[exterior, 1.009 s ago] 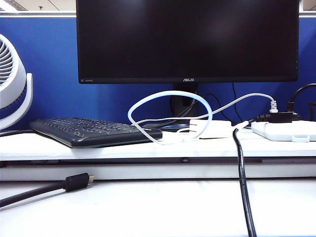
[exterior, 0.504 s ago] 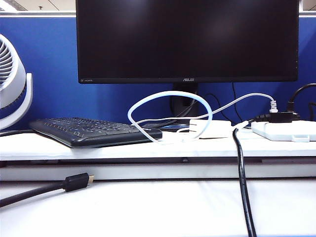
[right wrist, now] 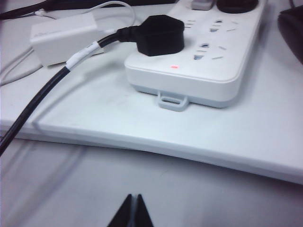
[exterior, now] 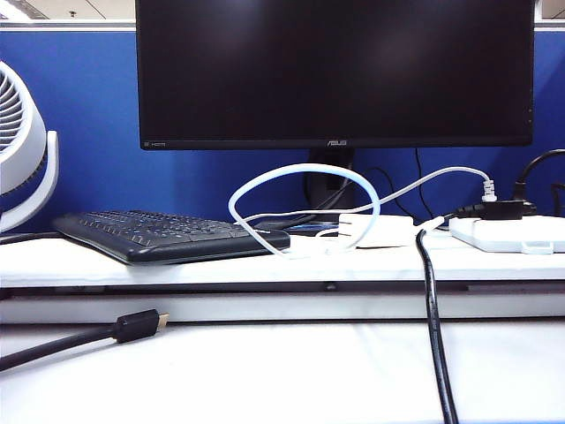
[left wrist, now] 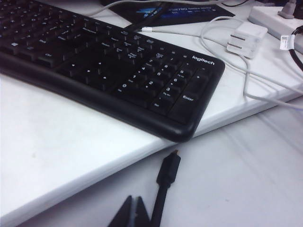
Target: Pick up the Type-C charging cable and the charging base, insert one end of the Type-C charger into the corresponding slot on the base, and finally place the plugged-in charger back on the table.
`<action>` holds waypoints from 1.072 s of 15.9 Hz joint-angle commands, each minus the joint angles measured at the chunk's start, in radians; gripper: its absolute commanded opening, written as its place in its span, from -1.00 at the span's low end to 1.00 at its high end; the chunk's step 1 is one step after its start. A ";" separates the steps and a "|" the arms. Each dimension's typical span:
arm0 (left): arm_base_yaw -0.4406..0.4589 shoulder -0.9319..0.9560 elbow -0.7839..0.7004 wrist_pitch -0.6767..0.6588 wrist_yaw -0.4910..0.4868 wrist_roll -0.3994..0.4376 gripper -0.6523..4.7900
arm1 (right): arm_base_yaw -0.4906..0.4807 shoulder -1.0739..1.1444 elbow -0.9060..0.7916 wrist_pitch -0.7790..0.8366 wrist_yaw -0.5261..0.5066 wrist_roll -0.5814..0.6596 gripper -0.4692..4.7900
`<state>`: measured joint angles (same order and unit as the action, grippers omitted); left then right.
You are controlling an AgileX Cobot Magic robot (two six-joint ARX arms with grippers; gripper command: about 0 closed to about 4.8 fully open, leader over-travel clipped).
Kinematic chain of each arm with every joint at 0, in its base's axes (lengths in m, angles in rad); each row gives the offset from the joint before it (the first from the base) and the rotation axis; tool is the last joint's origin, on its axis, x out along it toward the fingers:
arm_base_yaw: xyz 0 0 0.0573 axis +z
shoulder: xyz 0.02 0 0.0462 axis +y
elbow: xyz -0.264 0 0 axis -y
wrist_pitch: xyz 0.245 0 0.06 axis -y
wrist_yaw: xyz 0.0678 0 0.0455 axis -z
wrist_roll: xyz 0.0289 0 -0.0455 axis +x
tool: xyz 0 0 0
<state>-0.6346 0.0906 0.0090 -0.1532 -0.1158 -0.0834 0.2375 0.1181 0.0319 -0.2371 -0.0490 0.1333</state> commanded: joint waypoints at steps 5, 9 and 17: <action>0.000 0.001 -0.001 -0.023 0.005 -0.003 -0.76 | 0.002 -0.009 -0.006 0.005 0.006 -0.002 -0.84; 0.016 -0.021 -0.001 -0.023 0.007 -0.003 -0.76 | 0.000 -0.025 -0.014 0.035 0.006 -0.002 -0.84; 0.528 -0.090 -0.001 -0.012 0.001 -0.003 -0.76 | -0.082 -0.117 -0.031 0.074 0.013 -0.002 -0.84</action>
<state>-0.1200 0.0029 0.0093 -0.1555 -0.1146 -0.0837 0.1692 0.0017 0.0086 -0.1658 -0.0452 0.1318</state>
